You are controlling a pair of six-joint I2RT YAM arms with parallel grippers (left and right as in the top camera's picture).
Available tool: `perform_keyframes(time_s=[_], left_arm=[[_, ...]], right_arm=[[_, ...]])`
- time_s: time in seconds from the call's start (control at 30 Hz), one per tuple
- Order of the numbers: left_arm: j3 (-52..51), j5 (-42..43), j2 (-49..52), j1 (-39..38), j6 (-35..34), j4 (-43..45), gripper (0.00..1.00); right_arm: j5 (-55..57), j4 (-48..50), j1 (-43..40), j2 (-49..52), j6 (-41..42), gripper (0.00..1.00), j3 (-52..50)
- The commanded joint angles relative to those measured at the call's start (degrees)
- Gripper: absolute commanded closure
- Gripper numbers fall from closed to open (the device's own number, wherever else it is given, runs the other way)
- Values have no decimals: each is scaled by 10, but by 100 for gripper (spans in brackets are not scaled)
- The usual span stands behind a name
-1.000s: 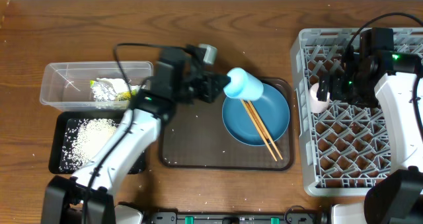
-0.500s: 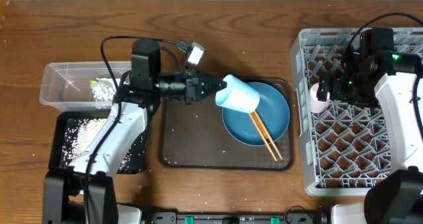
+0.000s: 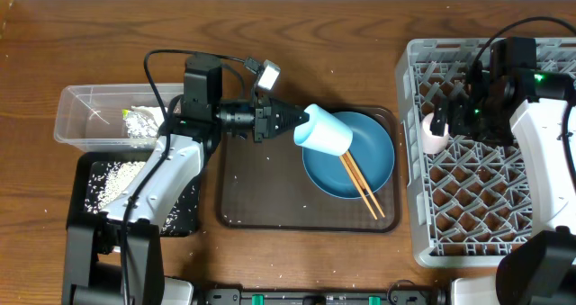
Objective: Sort waste into correct bins and load items into the dishwasher rack
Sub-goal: 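Lift the light-blue cup and hold it toward the right gripper, then move the right gripper left and grasp the light-blue cup's base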
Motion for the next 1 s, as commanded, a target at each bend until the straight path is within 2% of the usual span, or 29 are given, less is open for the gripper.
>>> perform_keyframes(time_s=[0.0, 0.13, 0.23, 0.27, 0.37, 0.4, 0.6, 0.77, 0.97], left_arm=[[-3, 16, 2, 2, 8, 3, 93], [-3, 16, 2, 2, 8, 3, 93], [-3, 16, 2, 2, 8, 3, 92], [-3, 16, 2, 2, 8, 3, 93], [-3, 16, 2, 2, 8, 3, 93], [-3, 16, 2, 2, 8, 3, 93], [-3, 18, 2, 2, 8, 3, 92], [-3, 38, 2, 2, 8, 16, 92], [-3, 38, 2, 2, 8, 16, 92]], right_arm=[[-110, -24, -1, 3, 88, 1, 11], [-196, -68, -1, 3, 101, 1, 11], [-263, -69, 0, 3, 55, 1, 10], [-301, -66, 2, 3, 24, 3, 10], [-446, -70, 18, 3, -134, 22, 9], [-476, -74, 25, 3, -171, 25, 8], [-515, -69, 86, 3, -296, 23, -3], [-517, -12, 141, 3, -303, 22, -21], [-546, 28, 199, 3, -337, 16, -22]])
